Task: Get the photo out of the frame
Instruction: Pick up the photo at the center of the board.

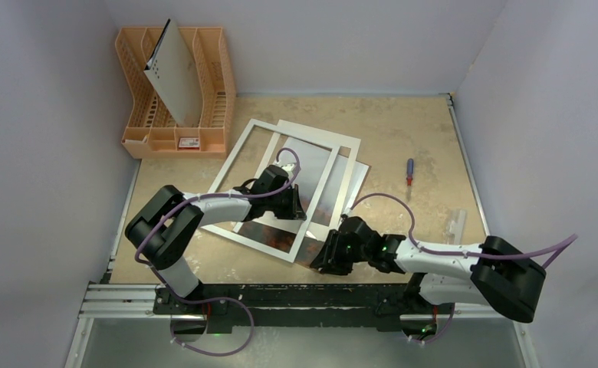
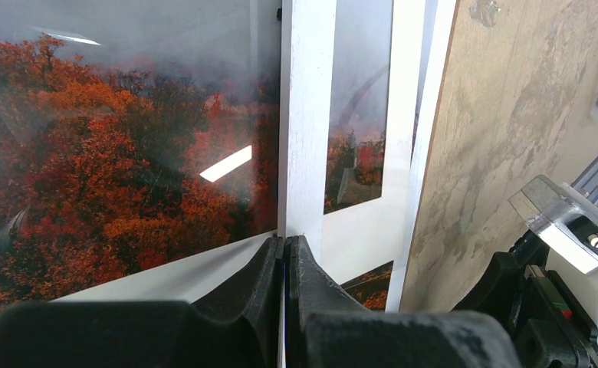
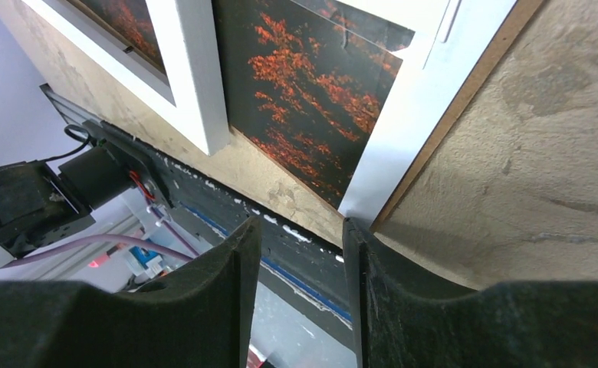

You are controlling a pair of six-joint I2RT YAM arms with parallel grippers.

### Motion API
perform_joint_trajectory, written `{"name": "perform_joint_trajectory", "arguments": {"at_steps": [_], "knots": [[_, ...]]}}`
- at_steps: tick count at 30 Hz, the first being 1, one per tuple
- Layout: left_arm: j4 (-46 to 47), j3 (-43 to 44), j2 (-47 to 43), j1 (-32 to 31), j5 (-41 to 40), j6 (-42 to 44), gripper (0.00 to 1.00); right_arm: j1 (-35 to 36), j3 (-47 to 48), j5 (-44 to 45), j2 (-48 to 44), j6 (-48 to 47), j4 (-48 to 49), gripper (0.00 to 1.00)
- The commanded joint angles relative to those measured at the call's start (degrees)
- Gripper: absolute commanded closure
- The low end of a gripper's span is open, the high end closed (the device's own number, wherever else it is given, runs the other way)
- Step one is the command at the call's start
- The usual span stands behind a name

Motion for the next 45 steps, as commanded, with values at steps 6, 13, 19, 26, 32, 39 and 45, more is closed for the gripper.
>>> {"name": "perform_joint_trajectory", "arguments": {"at_steps": [6,13,19,26,32,39,45], "knots": [[-2.8,0.2,2.6,0.3,-4.9,2.4,1.0,0.1,1.5,0.6,-3.6,-1.2,-2.3,0.55],[-2.8,0.0,2.7,0.3,-4.9,2.4,1.0,0.2,0.6,-0.5,-1.6,-1.1,-1.1,0.56],[-2.9,0.0,2.8,0.3,-4.9,2.5,1.0,0.2,0.5,-1.0,-0.3,-1.3,-0.6,0.56],[-3.0,0.2,3.0,0.3,-4.9,2.6,1.0,0.1,0.5,-1.4,0.2,-1.6,-0.9,0.56],[-3.0,0.2,3.0,0.3,-4.9,2.6,1.0,0.2,-0.1,-1.7,-0.5,-1.5,-1.0,0.57],[-2.8,0.1,3.2,0.3,-4.9,2.4,1.0,0.2,0.4,-1.7,-1.7,-1.9,-2.8,0.57],[-2.7,0.3,3.3,0.3,-4.8,2.5,1.0,0.2,-0.6,-0.4,-0.9,-1.3,-2.1,0.57]]}}
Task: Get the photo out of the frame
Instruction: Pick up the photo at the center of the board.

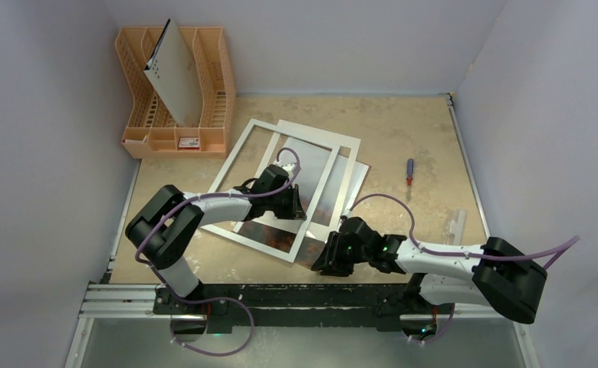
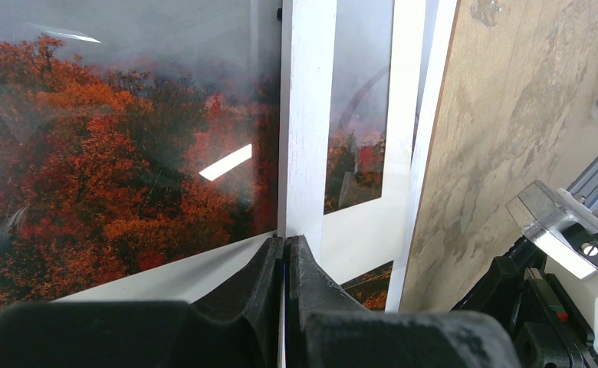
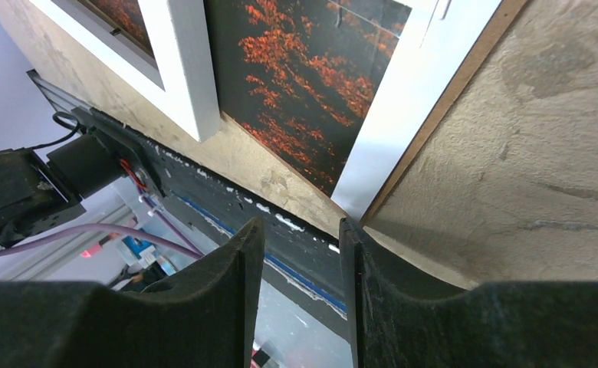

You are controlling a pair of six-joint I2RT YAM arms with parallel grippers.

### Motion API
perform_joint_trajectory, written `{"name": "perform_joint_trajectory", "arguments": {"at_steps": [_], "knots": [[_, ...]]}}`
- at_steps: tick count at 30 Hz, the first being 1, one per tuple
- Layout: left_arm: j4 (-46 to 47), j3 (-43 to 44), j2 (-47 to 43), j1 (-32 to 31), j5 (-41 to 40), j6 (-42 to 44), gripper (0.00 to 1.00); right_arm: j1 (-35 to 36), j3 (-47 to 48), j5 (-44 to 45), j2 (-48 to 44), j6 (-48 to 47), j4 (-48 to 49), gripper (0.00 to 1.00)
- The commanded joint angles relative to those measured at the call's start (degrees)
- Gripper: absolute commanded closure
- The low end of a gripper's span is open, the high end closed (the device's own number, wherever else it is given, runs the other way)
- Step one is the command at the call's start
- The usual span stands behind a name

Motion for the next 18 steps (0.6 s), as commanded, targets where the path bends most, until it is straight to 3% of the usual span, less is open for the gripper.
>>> {"name": "perform_joint_trajectory", "arguments": {"at_steps": [1,12,18], "knots": [[-2.4,0.1,3.1,0.3,-4.9,2.4,1.0,0.2,-0.5,1.5,0.0,-0.1,-0.8,0.57],[-2.6,0.2,3.0,0.3,-4.9,2.5,1.0,0.2,-0.4,0.7,0.0,0.1,-0.8,0.58],[-2.3,0.4,3.3,0.3,-4.8,2.4,1.0,0.2,2.2,2.1,-1.9,-2.0,-6.4,0.57]]}}
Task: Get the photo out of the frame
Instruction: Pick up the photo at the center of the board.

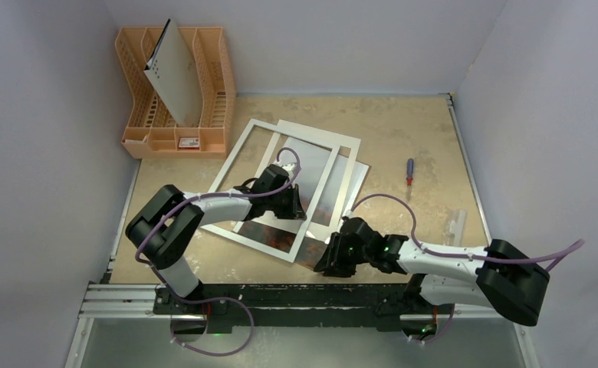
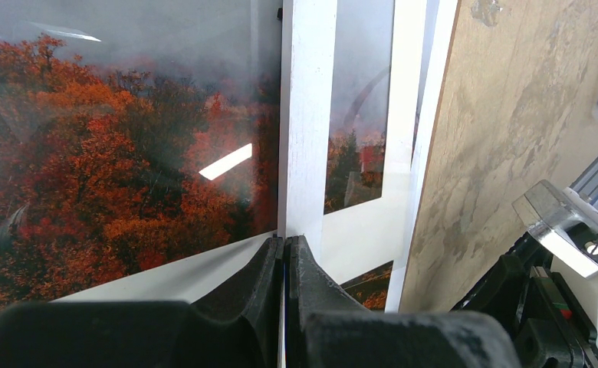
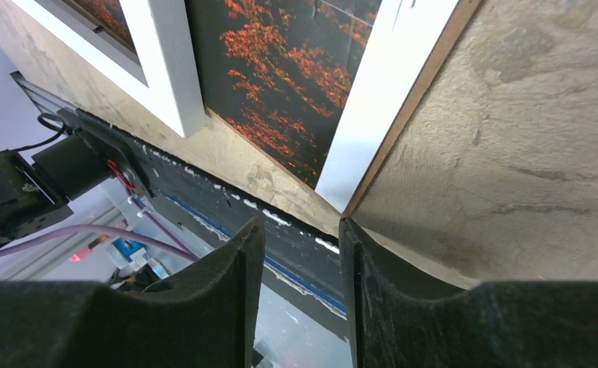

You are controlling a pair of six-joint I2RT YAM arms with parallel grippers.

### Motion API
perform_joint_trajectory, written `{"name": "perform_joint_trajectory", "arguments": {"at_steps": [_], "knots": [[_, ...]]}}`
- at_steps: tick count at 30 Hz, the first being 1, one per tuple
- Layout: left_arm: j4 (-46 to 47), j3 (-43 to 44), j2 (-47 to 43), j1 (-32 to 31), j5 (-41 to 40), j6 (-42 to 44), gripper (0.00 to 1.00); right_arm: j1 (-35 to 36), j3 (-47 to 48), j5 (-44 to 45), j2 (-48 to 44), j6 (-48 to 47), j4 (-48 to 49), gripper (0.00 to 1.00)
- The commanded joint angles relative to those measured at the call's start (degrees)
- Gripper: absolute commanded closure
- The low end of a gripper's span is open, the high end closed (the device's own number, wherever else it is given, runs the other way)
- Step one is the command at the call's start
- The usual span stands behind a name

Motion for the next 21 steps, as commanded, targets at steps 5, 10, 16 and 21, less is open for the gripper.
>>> {"name": "perform_joint_trajectory", "arguments": {"at_steps": [5,10,16,21], "knots": [[-2.1,0.3,3.1,0.3,-4.8,2.4,1.0,0.2,0.3,1.1,0.1,-0.8,-1.0,0.57],[-2.2,0.2,2.9,0.3,-4.9,2.4,1.0,0.2,0.4,1.7,1.3,-0.2,1.7,0.57],[-2.4,0.2,2.6,0.3,-5.0,2.4,1.0,0.2,0.5,2.1,2.0,0.2,1.6,0.57],[-2.4,0.2,2.6,0.3,-4.9,2.5,1.0,0.2,-1.5,1.1,-0.7,2.9,3.1,0.58]]}}
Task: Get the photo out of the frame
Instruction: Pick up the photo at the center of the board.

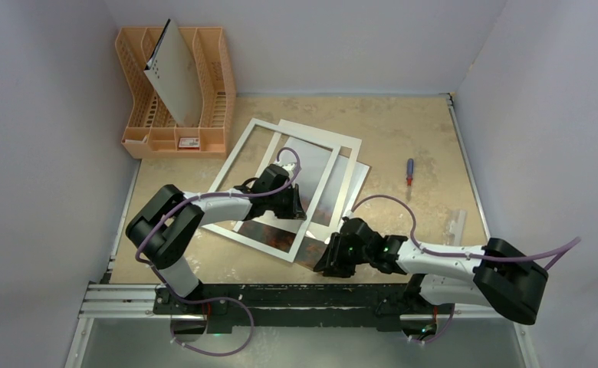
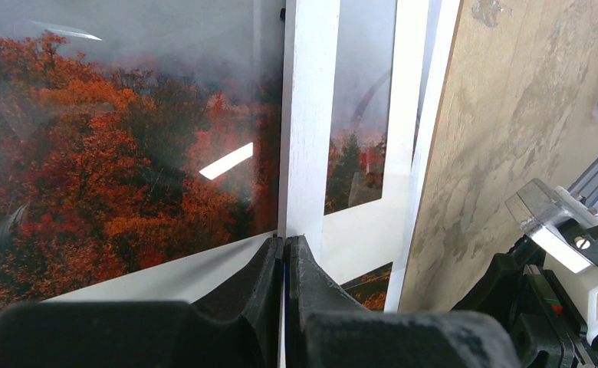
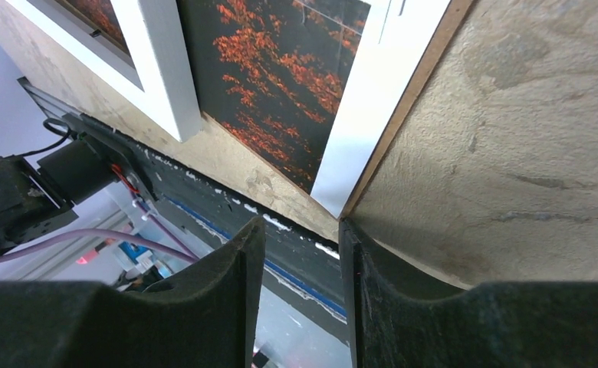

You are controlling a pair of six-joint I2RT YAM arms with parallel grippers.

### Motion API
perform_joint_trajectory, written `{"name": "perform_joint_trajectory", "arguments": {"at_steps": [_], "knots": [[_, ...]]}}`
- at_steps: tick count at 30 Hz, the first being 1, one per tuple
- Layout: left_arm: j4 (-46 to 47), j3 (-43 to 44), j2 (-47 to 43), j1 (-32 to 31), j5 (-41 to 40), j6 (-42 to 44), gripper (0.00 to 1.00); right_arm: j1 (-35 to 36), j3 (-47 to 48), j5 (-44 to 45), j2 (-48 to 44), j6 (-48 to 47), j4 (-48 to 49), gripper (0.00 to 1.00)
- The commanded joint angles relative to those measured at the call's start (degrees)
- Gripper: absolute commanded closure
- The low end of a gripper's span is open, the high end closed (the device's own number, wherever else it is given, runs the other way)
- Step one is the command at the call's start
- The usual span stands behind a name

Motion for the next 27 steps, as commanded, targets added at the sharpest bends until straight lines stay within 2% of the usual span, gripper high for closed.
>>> {"name": "perform_joint_trajectory", "arguments": {"at_steps": [1,8,27], "knots": [[-2.0,-0.1,2.5,0.3,-4.9,2.4,1.0,0.1,-1.1,1.1,-2.1,2.6,2.0,0.58],[-1.9,-0.1,2.6,0.3,-4.9,2.4,1.0,0.0,-0.3,1.3,-5.0,2.6,-0.7,0.58],[-2.2,0.1,2.5,0.3,-5.0,2.5,1.0,0.1,-0.5,2.3,0.8,1.3,1.5,0.58]]}}
